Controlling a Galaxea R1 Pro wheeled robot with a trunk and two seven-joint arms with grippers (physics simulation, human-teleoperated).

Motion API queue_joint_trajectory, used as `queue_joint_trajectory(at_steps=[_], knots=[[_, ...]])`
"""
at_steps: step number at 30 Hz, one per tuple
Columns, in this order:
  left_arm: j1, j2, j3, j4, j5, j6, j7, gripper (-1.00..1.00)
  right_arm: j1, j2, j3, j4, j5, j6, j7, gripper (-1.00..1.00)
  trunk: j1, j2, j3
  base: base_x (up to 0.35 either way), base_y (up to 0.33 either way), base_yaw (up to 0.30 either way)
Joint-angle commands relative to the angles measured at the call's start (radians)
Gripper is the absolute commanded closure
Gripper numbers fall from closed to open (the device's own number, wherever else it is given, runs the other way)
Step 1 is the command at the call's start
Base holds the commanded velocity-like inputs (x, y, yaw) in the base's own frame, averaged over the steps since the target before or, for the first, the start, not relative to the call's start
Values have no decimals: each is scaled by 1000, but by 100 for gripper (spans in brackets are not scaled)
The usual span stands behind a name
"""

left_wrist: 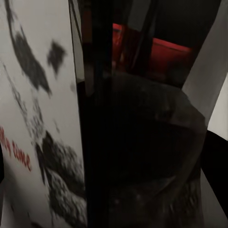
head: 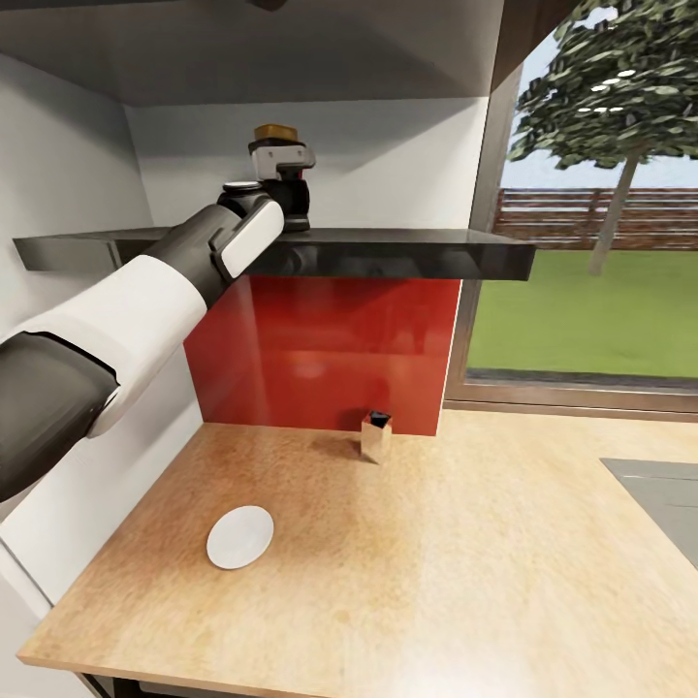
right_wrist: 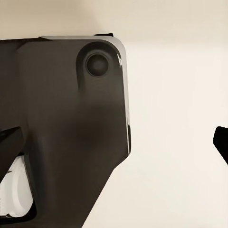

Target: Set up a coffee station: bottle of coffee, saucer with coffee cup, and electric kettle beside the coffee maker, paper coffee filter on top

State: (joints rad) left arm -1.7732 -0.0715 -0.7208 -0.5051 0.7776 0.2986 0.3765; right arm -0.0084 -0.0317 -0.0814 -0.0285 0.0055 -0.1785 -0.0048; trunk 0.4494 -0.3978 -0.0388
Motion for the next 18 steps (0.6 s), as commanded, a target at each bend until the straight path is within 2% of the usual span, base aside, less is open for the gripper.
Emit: queue_joint_trajectory(at_steps=[1,15,18], knots=[[-2,1,-8,-1,9,2,9,100,-1,0,-8,1,1,-4,0,-100,1,-2,-2,0,0,0],[-2,1,-6,-3,10,12,10,100,-1,1,-9,-2,-4,-4,2,-100,1,-2,-2,0,0,-1],[-2,0,-8,-3,11,13,9,100,-1,1,-9,-2,-4,-4,2,-100,1,-2,-2,0,0,-137]])
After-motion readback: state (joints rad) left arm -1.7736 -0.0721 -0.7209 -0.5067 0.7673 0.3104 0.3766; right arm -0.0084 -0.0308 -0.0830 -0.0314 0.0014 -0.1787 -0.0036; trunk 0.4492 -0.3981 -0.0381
